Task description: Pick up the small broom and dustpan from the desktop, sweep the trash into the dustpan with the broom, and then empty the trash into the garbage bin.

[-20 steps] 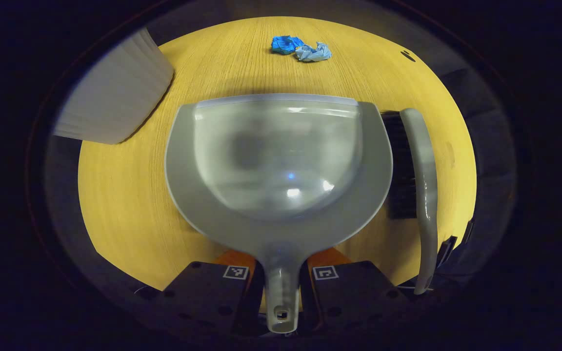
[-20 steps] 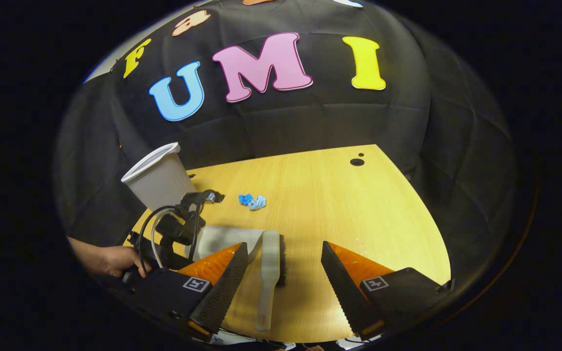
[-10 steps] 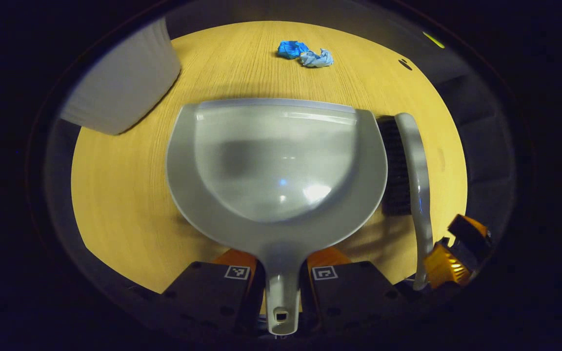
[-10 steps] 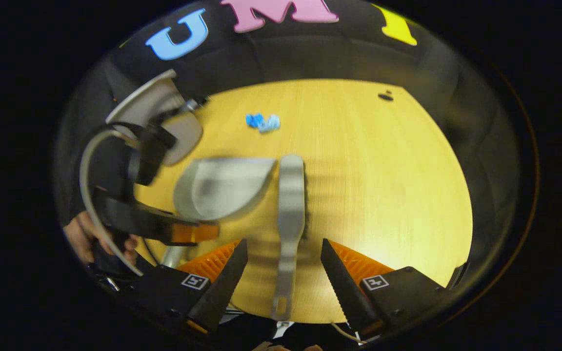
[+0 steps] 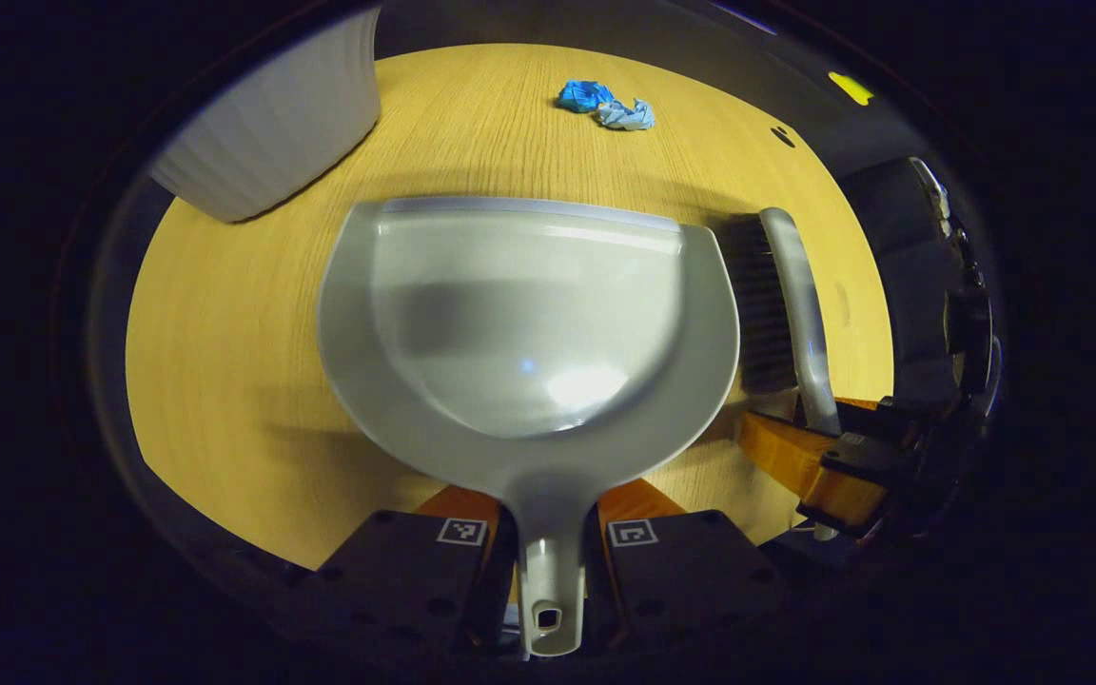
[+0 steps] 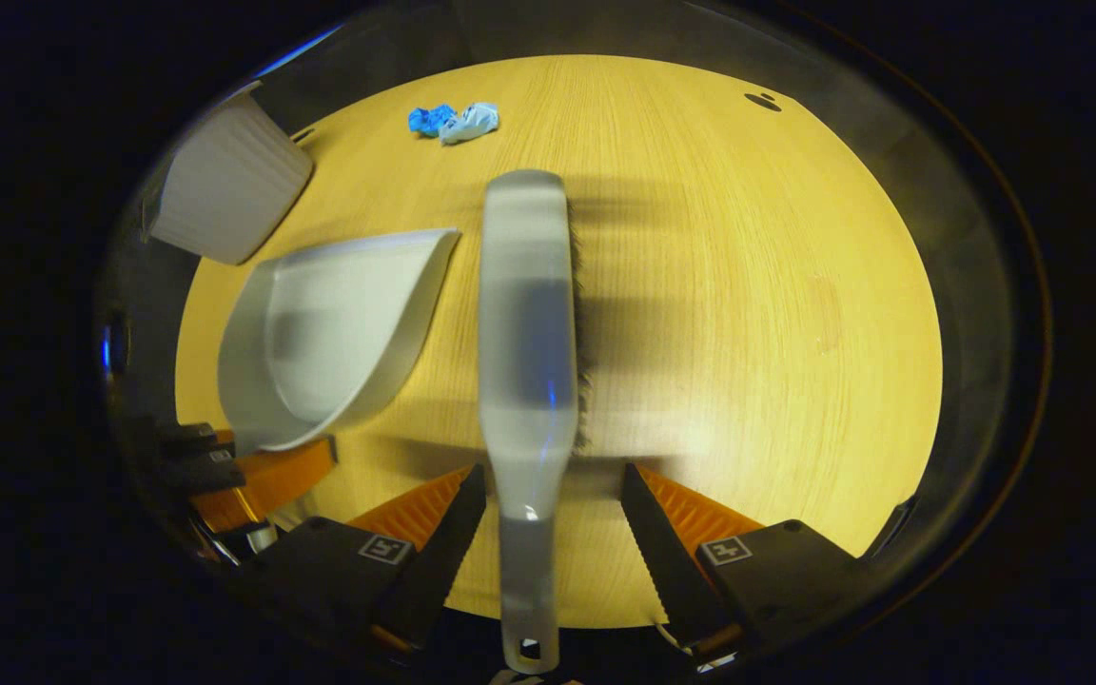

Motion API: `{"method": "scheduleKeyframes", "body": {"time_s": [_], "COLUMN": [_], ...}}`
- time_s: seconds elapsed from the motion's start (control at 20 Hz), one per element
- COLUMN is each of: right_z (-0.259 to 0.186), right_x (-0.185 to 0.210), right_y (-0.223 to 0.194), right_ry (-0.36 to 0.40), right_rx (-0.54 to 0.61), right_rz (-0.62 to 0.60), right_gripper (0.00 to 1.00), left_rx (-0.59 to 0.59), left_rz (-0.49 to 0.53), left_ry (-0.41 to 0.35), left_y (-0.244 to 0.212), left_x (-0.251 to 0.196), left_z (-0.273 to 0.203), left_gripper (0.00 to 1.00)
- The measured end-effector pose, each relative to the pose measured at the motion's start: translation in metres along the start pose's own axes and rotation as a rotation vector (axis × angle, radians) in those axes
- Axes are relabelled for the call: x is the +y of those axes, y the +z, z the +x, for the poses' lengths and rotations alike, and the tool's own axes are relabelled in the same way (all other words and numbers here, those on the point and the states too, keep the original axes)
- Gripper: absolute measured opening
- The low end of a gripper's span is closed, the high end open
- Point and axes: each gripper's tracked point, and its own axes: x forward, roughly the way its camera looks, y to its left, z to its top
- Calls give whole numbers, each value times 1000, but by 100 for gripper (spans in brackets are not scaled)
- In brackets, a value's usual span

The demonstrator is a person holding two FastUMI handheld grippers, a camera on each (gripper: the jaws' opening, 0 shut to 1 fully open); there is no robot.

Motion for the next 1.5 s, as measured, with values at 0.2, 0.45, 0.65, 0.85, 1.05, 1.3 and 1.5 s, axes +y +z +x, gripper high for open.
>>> {"method": "scheduleKeyframes", "body": {"time_s": [0.2,0.45,0.65,0.85,1.05,1.3,1.5], "right_z": [1,-6,-17,-19,-4,30,39], "right_x": [-9,2,-17,-35,-49,-48,-23], "right_y": [4,21,90,167,229,293,331], "right_ry": [-42,80,58,17,-52,-128,-109], "right_rx": [41,77,-1,-81,-104,-82,-67], "right_rz": [-52,-79,-136,-202,-351,-572,-757], "right_gripper": [42,24,29,28,28,28,28], "left_rx": [1,-6,11,30,50,65,84], "left_rz": [2,-4,34,97,178,247,281], "left_ry": [1,-11,4,20,26,29,40], "left_y": [0,0,0,5,21,49,61], "left_x": [0,1,9,21,31,37,43], "left_z": [-1,-1,-3,-18,-20,-16,-9], "left_gripper": [30,30,30,30,31,30,30]}}
